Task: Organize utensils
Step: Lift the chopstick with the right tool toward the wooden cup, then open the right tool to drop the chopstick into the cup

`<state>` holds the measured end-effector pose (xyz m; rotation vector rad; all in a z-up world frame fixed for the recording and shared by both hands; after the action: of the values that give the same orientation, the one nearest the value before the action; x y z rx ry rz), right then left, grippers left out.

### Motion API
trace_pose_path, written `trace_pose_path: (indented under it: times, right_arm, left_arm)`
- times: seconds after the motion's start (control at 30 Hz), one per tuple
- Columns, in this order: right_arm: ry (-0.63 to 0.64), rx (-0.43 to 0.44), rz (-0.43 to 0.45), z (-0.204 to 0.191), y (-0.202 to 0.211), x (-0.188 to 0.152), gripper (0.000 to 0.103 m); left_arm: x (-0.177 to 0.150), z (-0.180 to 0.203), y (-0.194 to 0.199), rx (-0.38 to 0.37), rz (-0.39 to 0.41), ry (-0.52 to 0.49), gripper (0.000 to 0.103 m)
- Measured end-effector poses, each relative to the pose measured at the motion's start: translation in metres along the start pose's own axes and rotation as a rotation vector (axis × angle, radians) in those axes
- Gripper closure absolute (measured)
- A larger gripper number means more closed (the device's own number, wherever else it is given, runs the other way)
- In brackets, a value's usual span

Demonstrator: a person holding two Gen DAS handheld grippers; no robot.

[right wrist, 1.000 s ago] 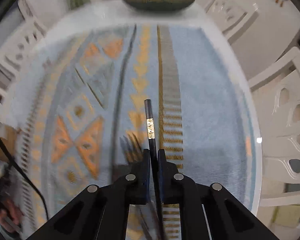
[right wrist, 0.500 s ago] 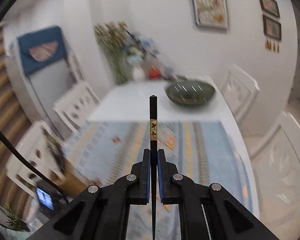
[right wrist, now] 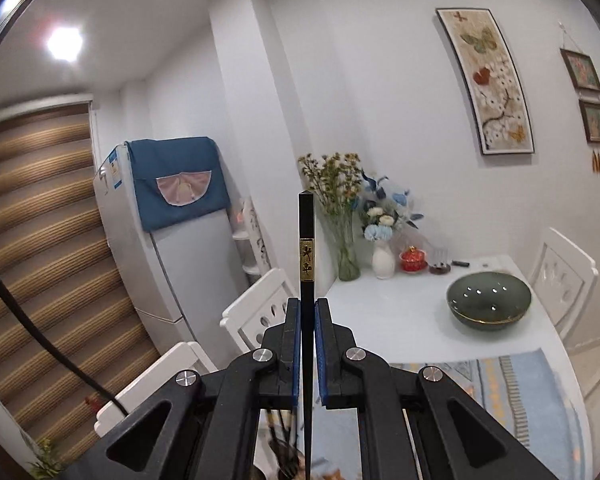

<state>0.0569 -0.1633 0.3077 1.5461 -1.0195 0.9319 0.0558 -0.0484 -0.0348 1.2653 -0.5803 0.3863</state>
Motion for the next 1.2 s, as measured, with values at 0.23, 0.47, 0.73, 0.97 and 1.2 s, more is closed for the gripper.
trace_pose_path:
  times: [0.23,0.47,0.73,0.97,1.2]
  right_arm:
    - [0.009,0.035,-0.049,-0.040,-0.042,-0.029,0.097]
    - [0.032,0.033,-0.101,-0.049,-0.064,-0.062,0.097]
    - [0.008,0.016,-0.171,-0.039,-0.074,-0.085,0.097]
    - [-0.048,0.058,-0.194,-0.026,-0.070,-0.079,0.039]
    - [-0.104,0.033,-0.104,0.001,-0.043,-0.038,0.039]
  left_arm:
    - [0.000,0.004,-0.001,-0.001,0.000,0.000,0.014]
    - [0.001,0.006,-0.002,-0.002,0.000,0.001,0.014]
    - [0.000,0.006,-0.001,-0.002,0.000,0.002,0.014]
    - [0.001,0.003,0.001,-0.002,0.000,0.002,0.014]
    - [0.001,0.007,0.001,-0.001,0.000,0.001,0.014]
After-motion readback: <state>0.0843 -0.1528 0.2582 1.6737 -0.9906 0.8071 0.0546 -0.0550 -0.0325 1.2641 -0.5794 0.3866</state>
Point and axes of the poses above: each gripper's, at about its wrist camera, not at the fingertips, and y roughly against the way its jaws point, z to its right, x to its top, the point moved 4 cm from there along -y, roughly the way its jaws point, and after that the axes turned 14 degrees about -x, right-handed, at the moved point
